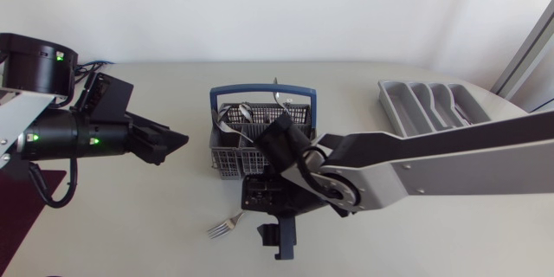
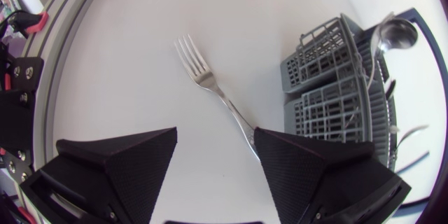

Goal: Sort the cutlery from the basket into the organizer compartments.

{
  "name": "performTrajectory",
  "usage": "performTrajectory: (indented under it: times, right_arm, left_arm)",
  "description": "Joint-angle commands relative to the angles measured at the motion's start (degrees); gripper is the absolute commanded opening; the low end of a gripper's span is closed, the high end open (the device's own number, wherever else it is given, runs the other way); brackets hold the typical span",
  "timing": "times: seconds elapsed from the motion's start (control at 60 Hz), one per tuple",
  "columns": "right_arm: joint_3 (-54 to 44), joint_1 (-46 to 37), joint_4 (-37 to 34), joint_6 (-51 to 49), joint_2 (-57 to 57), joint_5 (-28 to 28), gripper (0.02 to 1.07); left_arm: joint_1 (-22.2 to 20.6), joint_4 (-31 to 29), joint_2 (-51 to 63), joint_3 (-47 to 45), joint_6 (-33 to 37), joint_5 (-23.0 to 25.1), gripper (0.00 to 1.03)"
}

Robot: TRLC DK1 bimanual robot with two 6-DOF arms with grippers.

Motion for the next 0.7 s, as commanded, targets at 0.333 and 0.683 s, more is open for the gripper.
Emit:
performTrajectory:
  times: [0.333,0.683]
  right_arm:
    - [20.13,1.47,-14.96,-16.20,17.39,2.88,0.84]
    - [24.61,0.94,-18.65,-21.65,23.28,3.49,0.59]
  left_arm:
    - [9.32,3.35,-6.08,-9.01,7.76,0.46,0.69]
    - [11.51,5.37,-6.08,-11.12,9.16,2.05,0.69]
